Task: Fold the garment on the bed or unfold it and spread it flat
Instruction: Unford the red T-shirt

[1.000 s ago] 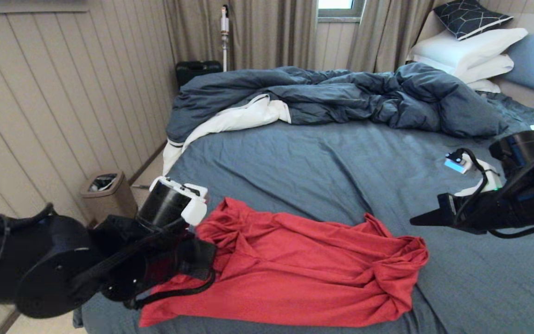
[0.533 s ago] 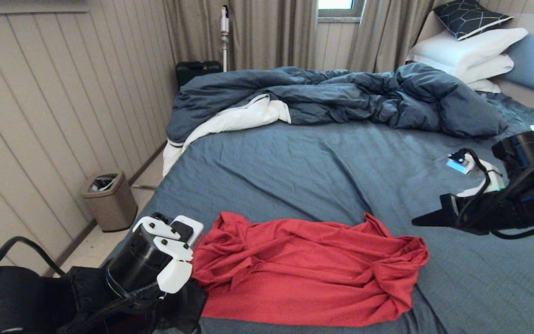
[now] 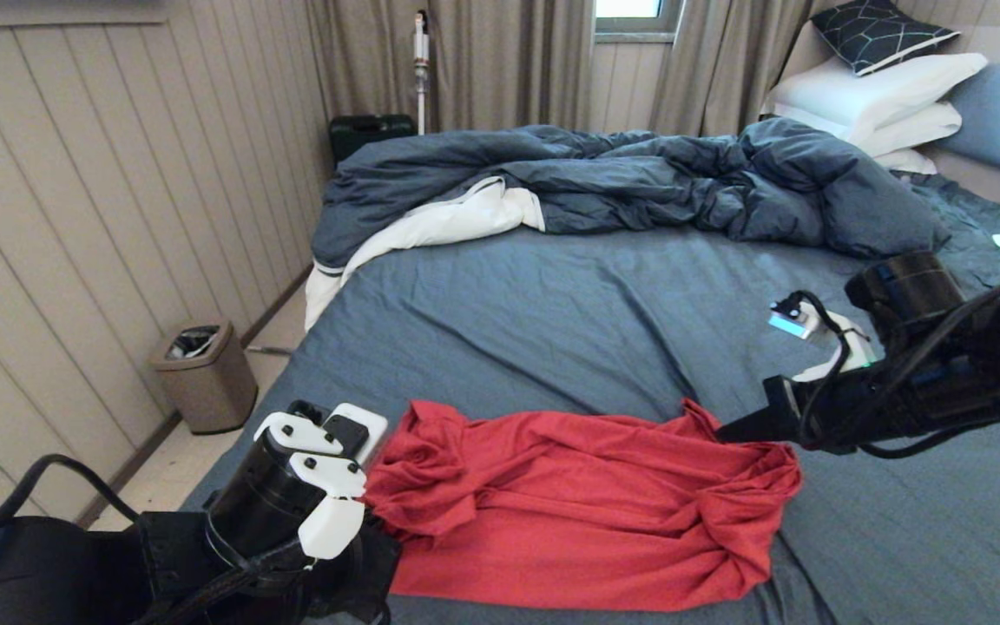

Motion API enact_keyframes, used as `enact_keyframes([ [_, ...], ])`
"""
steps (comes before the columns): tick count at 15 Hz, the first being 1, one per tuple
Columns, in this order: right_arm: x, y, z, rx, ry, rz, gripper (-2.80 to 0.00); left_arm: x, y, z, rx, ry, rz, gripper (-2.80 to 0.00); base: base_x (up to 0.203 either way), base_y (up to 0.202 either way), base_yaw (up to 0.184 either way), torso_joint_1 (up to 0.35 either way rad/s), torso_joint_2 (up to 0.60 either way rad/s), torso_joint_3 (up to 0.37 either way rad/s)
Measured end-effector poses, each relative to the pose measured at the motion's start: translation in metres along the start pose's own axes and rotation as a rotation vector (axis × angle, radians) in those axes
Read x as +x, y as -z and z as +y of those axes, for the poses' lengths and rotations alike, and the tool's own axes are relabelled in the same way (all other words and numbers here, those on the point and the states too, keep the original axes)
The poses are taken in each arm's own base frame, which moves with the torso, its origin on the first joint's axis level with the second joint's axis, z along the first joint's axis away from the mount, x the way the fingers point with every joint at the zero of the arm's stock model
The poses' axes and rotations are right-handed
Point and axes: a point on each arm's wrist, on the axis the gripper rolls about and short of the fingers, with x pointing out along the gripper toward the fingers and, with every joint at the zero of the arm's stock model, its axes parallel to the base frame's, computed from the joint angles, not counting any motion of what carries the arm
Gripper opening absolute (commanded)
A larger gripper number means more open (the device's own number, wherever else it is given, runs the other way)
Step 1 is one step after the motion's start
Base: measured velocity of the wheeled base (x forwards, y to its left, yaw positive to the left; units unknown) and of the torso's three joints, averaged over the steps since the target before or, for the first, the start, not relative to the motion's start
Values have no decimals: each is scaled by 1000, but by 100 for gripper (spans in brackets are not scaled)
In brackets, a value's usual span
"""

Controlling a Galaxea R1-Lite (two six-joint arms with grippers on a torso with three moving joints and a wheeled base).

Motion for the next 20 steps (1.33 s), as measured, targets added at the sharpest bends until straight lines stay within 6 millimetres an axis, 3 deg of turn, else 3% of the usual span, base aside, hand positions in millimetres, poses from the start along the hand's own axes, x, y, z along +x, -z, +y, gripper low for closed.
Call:
enact_keyframes([
  [6, 72, -38, 60, -50, -98, 113, -280, 19, -13, 13, -63, -58, -28, -280, 0, 0, 0, 0, 0, 0],
  [9, 116, -32, 84, -105, -64, 198, -280, 24, -20, 21, -93, -85, -38, -280, 0, 0, 0, 0, 0, 0],
  [14, 156, -15, 99, -160, -29, 261, -280, 39, -46, 44, -179, -154, -83, -280, 0, 0, 0, 0, 0, 0],
  [20, 195, -13, 101, -226, 81, 143, -280, 42, -58, 48, -195, -165, -108, -280, 0, 0, 0, 0, 0, 0],
])
